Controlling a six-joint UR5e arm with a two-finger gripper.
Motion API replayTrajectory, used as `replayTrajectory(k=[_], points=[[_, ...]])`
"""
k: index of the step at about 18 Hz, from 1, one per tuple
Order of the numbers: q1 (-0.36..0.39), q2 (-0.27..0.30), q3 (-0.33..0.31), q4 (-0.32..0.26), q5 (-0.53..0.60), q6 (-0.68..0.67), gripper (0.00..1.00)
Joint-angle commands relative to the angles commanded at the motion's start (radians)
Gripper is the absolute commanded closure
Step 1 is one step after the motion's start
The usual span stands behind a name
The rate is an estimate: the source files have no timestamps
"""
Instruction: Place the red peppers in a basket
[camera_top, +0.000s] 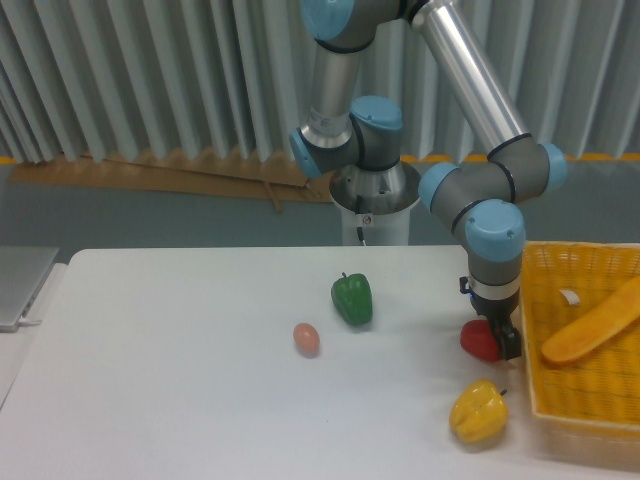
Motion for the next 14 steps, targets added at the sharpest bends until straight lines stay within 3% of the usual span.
replayTrajectory(k=[5, 10, 14], points=[[-0.002, -0.003, 0.002, 0.000, -0.002, -0.005, 0.00], [-0.002, -0.005, 0.000, 0.000, -0.002, -0.018, 0.29], [-0.003, -0.006, 0.002, 0.000, -0.002, -0.020, 0.37]])
